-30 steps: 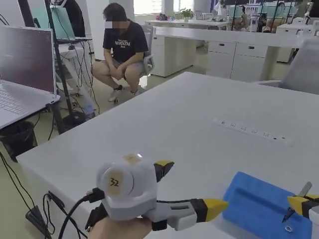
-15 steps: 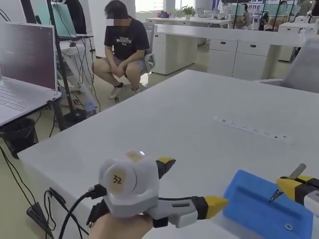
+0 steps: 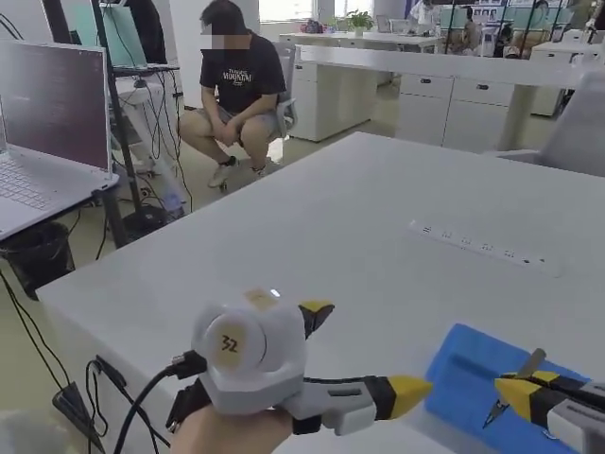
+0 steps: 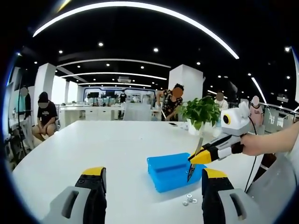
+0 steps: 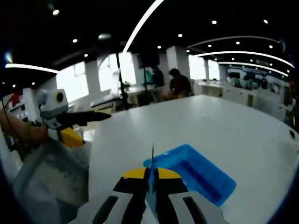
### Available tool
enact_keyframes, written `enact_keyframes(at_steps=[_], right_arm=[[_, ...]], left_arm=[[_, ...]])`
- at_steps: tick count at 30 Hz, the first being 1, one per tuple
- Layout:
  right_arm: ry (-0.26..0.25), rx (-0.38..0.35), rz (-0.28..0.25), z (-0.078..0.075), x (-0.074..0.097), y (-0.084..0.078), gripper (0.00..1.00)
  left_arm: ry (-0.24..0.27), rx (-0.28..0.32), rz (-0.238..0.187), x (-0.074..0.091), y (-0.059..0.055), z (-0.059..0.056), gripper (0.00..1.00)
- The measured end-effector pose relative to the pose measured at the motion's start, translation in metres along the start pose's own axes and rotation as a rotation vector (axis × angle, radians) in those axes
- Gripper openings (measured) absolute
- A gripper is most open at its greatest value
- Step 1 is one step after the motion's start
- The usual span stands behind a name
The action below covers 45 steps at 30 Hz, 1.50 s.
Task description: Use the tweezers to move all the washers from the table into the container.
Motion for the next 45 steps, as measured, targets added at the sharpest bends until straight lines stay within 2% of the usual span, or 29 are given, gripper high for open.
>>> enact_keyframes(at_steps=[2,5,10,14,21,22,31,33,35,38,45], right_arm=[[0.005,0.005,0.034,0.002,-0.003,-0.008,0.03],[0.011,0.012,0.055,-0.003,-0.008,-0.016,0.03],[0.029,0.019,0.081,0.0,-0.011,-0.022,0.03],[0.034,0.055,0.11,0.006,-0.012,-0.026,0.03],[0.039,0.104,0.13,0.012,-0.011,-0.03,0.03],[0.041,0.101,0.116,0.012,-0.011,-0.029,0.03],[0.044,0.091,0.116,0.007,-0.013,-0.03,0.03],[0.053,0.119,0.115,0.006,-0.014,-0.031,0.03],[0.081,0.183,0.119,0.008,-0.015,-0.034,0.04],[0.074,0.275,0.116,0.012,-0.013,-0.037,0.03],[0.065,0.277,0.131,0.012,-0.009,-0.036,0.02]], left_arm=[[-0.002,-0.002,0.003,0.0,-0.001,0.001,0.86],[-0.005,-0.006,0.016,-0.001,-0.003,0.001,0.85],[-0.006,-0.011,0.03,-0.001,-0.004,0.001,0.85],[-0.004,-0.023,0.043,-0.002,-0.005,0.001,0.85],[-0.005,-0.028,0.054,-0.002,-0.006,-0.001,0.85],[-0.005,-0.029,0.055,-0.002,-0.005,-0.001,0.84],[-0.005,-0.033,0.074,-0.003,-0.007,-0.001,0.83],[-0.005,-0.034,0.081,-0.003,-0.007,-0.001,0.82],[-0.007,-0.038,0.087,-0.003,-0.008,-0.001,0.82],[-0.008,-0.04,0.096,-0.004,-0.008,-0.001,0.81],[-0.005,-0.046,0.108,-0.004,-0.009,-0.002,0.8]])
Point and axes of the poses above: the centre of the closed fingertips' face, and the gripper's own axes: x roughly backward along the fingers, z roughly to its left, y roughly out of its top, the point moved 8 cm from there along x, roughly backward along the fingers, and after that the axes turned 12 degrees about -y, right-handed, at the moved point
